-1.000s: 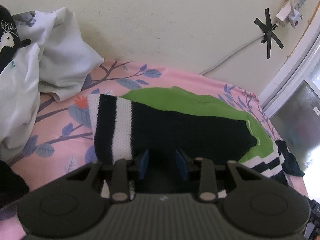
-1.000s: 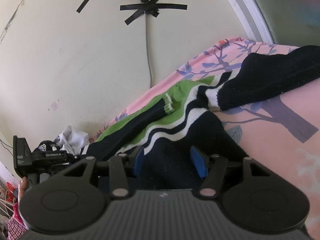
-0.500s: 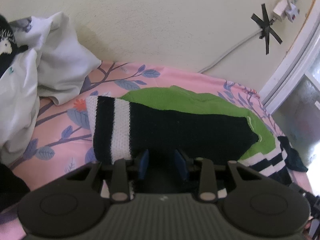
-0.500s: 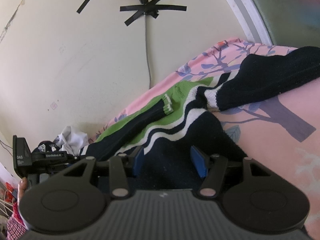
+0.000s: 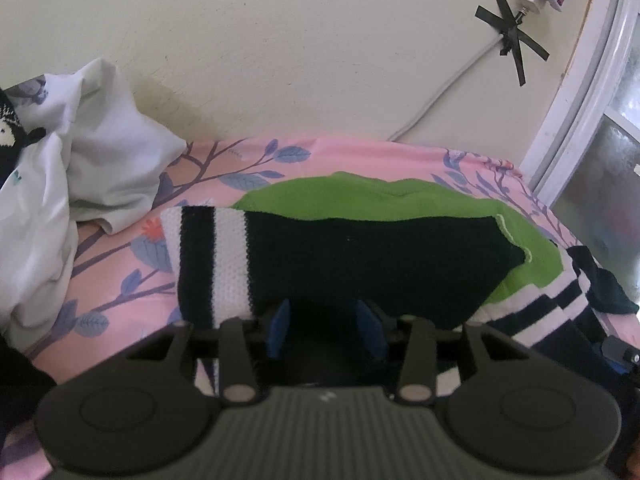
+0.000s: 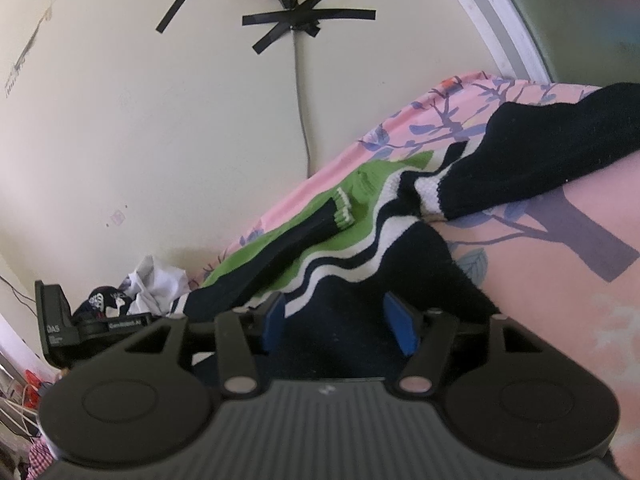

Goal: Fold small clothes

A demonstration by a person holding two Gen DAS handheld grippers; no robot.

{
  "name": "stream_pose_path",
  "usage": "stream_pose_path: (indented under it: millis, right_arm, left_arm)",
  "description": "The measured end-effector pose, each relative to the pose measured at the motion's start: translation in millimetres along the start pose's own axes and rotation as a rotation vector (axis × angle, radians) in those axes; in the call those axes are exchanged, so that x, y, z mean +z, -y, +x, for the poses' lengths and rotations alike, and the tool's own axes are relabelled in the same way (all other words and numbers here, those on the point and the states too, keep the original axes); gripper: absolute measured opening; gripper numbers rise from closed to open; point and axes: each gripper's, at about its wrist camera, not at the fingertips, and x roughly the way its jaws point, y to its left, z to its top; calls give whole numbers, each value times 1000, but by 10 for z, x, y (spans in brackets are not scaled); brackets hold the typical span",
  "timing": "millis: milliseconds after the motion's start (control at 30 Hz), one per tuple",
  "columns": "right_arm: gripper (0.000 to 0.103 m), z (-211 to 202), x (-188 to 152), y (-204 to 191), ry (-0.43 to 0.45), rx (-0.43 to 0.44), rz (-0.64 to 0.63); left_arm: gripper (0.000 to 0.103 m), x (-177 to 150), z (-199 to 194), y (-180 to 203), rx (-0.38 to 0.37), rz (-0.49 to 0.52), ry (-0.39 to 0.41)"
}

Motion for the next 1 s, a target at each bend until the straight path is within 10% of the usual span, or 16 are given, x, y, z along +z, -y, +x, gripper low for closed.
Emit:
stream_pose_path:
  millis: [467,567,1000]
  right_arm:
    - [55,-44,42,18,-9,-17,18]
    - [55,-439,163,172,109,15,89]
    - [53,-1057,585,970,264,-221,341]
  left_arm:
    - [39,20,-13,-38,-22,-31,-10]
    - [39,24,-22,-53,-28,-42,-13]
    - [41,111,-324,35,-131,-58,55]
